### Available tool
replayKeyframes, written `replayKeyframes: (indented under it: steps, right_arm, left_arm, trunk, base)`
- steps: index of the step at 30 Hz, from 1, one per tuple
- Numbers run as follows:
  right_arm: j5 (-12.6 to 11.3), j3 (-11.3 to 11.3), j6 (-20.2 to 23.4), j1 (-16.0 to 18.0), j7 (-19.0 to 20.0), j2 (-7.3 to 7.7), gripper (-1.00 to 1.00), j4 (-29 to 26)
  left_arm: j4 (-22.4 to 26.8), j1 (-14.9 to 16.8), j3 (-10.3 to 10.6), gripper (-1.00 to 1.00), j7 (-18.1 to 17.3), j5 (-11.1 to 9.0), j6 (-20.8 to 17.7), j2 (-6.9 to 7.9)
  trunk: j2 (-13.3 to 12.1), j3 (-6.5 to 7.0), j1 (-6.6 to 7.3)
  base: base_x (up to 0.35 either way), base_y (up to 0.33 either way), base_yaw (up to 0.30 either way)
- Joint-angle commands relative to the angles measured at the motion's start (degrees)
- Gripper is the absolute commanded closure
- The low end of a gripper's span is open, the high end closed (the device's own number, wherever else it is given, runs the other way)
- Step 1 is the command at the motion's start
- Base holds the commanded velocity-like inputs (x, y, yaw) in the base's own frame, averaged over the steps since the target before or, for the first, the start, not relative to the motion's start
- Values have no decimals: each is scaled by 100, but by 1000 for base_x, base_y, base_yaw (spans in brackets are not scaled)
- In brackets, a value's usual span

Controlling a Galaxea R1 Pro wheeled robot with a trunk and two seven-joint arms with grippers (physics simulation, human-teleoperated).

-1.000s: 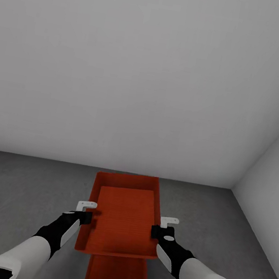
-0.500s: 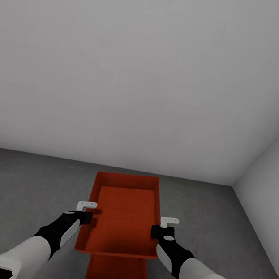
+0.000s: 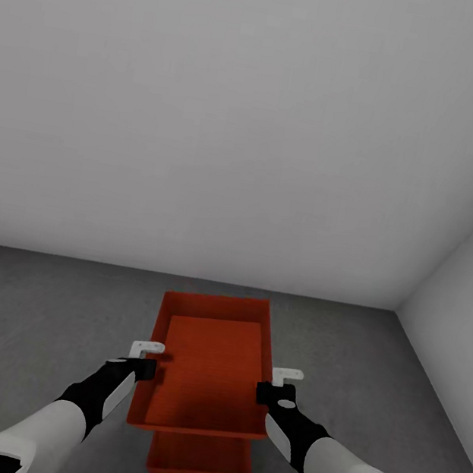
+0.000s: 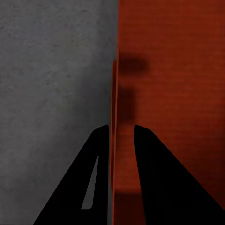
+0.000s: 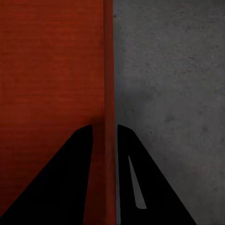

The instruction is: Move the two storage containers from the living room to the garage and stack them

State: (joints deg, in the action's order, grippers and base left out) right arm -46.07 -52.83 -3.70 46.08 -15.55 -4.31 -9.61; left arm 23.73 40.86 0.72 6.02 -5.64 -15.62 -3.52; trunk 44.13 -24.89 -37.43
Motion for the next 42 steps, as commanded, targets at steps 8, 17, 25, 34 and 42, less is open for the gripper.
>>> replayKeyframes:
  steps: [8, 17, 25, 34, 42]
  right_arm:
    - [52, 252, -17, 6, -79, 87, 100, -23]
    - [50, 254, -17, 6, -79, 88, 100, -23]
    - [53, 254, -17, 6, -79, 88, 100, -23]
    - [49, 254, -17, 6, -79, 88, 100, -23]
    - [50, 256, -17, 6, -79, 88, 100, -23]
  left_arm:
    - [9, 1, -45, 100, 83, -69, -37, 30]
    - [9, 1, -45, 100, 83, -69, -37, 27]
    - [9, 1, -45, 100, 83, -69, -37, 29]
    - [9, 1, -45, 100, 83, -69, -37, 29]
    - [9, 3, -45, 100, 83, -69, -37, 28]
  trunk:
    - [6, -80, -1]
    - [6, -162, -1]
    - [6, -235, -1]
    - [6, -317, -1]
    - [6, -390, -1]
  base:
    - [0, 0, 0]
    - [0, 0, 0]
    - [0, 0, 0]
    - [0, 0, 0]
    - [0, 0, 0]
